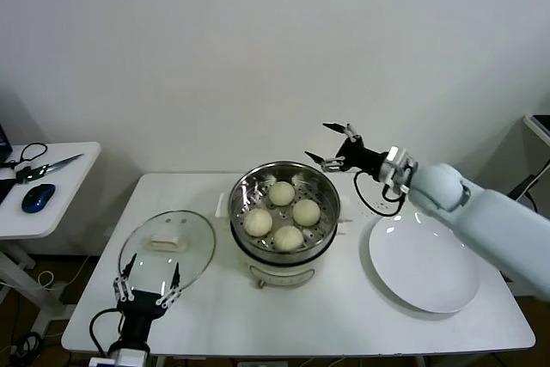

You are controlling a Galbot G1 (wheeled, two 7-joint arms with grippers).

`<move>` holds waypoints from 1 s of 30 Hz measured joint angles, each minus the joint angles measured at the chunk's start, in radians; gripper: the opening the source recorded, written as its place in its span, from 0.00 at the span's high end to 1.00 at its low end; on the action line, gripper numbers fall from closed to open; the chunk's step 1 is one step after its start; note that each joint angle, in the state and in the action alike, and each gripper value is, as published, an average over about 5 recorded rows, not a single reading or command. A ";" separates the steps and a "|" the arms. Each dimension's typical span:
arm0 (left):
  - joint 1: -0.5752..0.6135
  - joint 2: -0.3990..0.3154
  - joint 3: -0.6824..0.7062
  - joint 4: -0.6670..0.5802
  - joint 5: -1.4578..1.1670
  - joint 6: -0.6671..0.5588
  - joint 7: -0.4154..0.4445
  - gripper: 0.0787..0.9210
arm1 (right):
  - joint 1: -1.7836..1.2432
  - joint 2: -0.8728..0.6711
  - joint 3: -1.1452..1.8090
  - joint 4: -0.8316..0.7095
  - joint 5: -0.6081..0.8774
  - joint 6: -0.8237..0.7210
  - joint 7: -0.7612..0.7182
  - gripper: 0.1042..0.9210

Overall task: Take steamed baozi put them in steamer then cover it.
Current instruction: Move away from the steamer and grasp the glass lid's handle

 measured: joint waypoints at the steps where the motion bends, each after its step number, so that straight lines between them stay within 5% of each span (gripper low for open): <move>1: -0.002 -0.001 -0.004 -0.002 0.020 0.000 0.002 0.12 | -0.058 0.006 0.061 0.010 -0.011 0.002 0.004 0.12; 18: -0.016 0.034 -0.025 0.037 0.773 0.066 0.008 0.12 | -0.777 0.206 0.805 0.153 -0.164 -0.031 0.024 0.12; 30: -0.171 0.077 -0.007 0.239 1.085 0.014 -0.049 0.12 | -1.003 0.299 0.995 0.172 -0.223 -0.036 0.012 0.12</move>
